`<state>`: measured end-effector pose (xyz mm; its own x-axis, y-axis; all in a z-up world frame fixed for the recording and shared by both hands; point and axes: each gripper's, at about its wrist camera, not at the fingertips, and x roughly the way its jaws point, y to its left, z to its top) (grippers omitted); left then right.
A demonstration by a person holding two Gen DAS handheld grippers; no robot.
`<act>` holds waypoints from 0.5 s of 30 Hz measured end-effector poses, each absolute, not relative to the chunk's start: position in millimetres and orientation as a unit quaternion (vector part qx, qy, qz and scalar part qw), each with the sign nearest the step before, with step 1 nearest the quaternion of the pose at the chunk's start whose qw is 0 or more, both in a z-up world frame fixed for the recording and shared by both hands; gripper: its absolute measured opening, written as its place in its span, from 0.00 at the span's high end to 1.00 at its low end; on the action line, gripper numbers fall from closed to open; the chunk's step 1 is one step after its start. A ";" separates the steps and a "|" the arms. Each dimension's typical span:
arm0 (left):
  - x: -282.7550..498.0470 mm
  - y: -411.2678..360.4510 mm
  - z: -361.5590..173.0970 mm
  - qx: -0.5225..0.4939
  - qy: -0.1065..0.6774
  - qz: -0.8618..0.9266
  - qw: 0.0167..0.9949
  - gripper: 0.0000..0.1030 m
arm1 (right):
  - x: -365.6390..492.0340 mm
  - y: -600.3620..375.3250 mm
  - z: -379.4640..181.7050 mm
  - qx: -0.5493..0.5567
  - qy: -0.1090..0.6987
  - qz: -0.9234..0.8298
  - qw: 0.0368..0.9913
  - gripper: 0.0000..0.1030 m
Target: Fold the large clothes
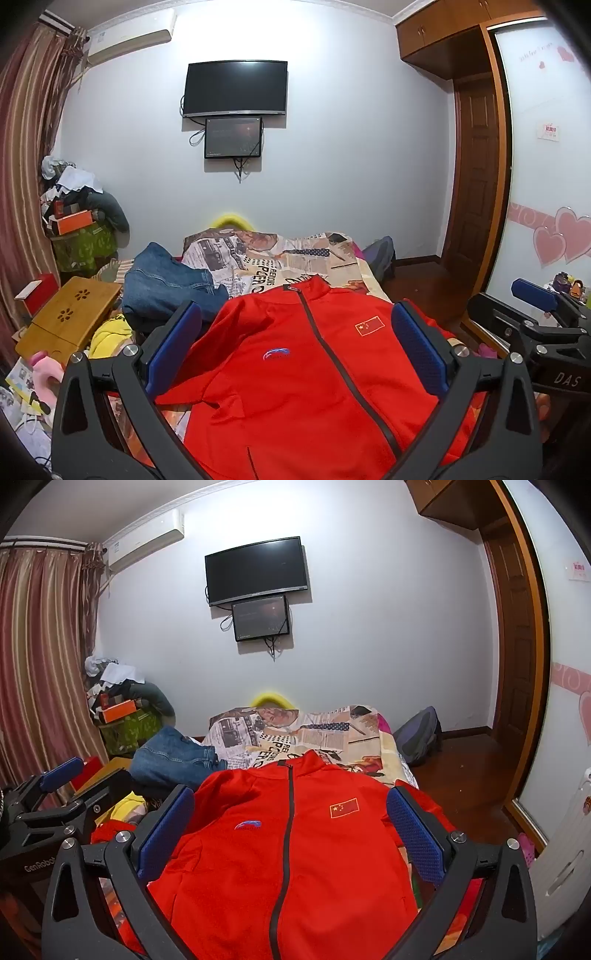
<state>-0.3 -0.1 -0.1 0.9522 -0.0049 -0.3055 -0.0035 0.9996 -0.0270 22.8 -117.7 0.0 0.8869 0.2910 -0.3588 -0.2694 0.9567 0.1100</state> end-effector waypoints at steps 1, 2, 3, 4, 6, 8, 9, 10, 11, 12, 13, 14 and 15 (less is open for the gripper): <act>-0.8 -0.2 -0.2 -0.015 0.155 -0.001 0.988 0.00 | 22.9 -117.7 -0.2 0.029 0.189 0.144 0.971 0.00; -1.4 -0.3 -0.3 -0.016 0.156 -0.002 0.988 0.00 | 23.0 -117.6 -0.4 0.030 0.189 0.144 0.971 0.00; -2.4 -0.5 -0.3 -0.017 0.155 -0.001 0.988 0.00 | 23.0 -117.6 -0.5 0.029 0.189 0.144 0.971 0.00; -3.6 -0.8 -0.4 -0.017 0.155 -0.001 0.988 0.00 | 22.9 -117.5 -0.7 0.029 0.188 0.144 0.971 0.00; -6.8 -1.8 -0.3 -0.017 0.155 -0.001 0.988 0.00 | 23.1 -117.4 -1.0 0.028 0.188 0.143 0.971 0.00; -2.1 -5.9 -3.5 -0.015 0.159 0.003 0.987 0.00 | 23.1 -117.2 -1.5 0.029 0.189 0.144 0.971 0.00; -1.4 -9.0 -4.8 -0.014 0.161 0.004 0.987 0.00 | 22.9 -117.0 -1.8 0.029 0.189 0.144 0.971 0.00; 0.3 -3.5 -5.5 -0.017 0.164 0.002 0.986 0.00 | 22.6 -116.6 -2.0 0.028 0.189 0.144 0.971 0.00; 3.1 -0.1 -5.6 -0.018 0.166 0.001 0.986 0.00 | 23.7 -116.7 -2.0 0.030 0.190 0.145 0.971 0.00; 5.2 2.0 -5.3 -0.018 0.168 0.001 0.986 0.00 | 23.7 -116.6 -2.1 0.030 0.191 0.145 0.970 0.00; 5.2 2.1 -5.5 -0.018 0.168 0.001 0.986 0.00 | 23.7 -116.3 -2.1 0.030 0.191 0.145 0.970 0.00; 5.4 2.6 -5.1 -0.018 0.168 0.002 0.986 0.00 | 23.6 -116.2 -2.3 0.030 0.191 0.145 0.970 0.00; 5.8 2.6 -6.0 -0.018 0.167 0.003 0.986 0.00 | 23.4 -116.0 -2.3 0.029 0.191 0.145 0.970 0.00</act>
